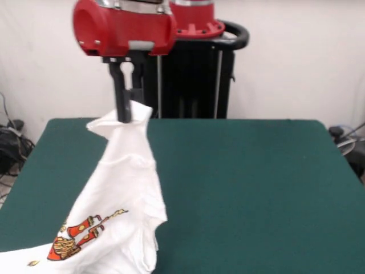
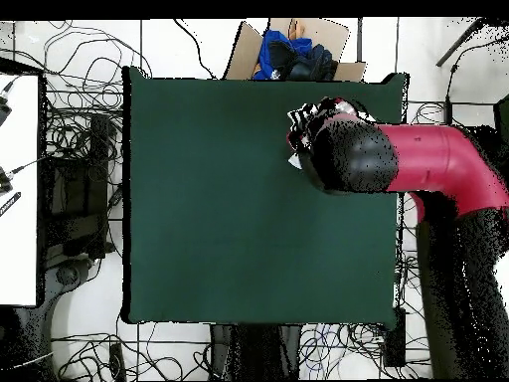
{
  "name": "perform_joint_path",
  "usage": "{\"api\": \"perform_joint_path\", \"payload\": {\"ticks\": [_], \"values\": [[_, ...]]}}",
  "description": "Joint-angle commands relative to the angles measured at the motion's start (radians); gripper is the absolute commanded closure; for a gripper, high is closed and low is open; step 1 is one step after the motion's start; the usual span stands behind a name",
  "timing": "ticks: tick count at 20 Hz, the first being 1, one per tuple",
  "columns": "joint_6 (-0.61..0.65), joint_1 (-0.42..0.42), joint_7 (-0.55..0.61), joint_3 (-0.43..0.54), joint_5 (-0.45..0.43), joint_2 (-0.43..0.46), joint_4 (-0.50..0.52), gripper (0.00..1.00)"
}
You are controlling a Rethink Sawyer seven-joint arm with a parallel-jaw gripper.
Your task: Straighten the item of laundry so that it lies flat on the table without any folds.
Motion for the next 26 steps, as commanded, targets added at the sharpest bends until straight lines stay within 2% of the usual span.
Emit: {"api": "perform_joint_path", "payload": {"ticks": [1,12,20,26], "values": [[-0.093,0.083,0.23,-0.104,-0.056,-0.017,0.151,1.0],[-0.156,0.171,0.289,-0.223,-0.027,-0.069,0.259,1.0],[-0.134,0.182,0.274,-0.262,0.061,-0.199,0.406,1.0],[-0.172,0.16,0.247,-0.271,0.115,-0.295,0.541,1.0]]}}
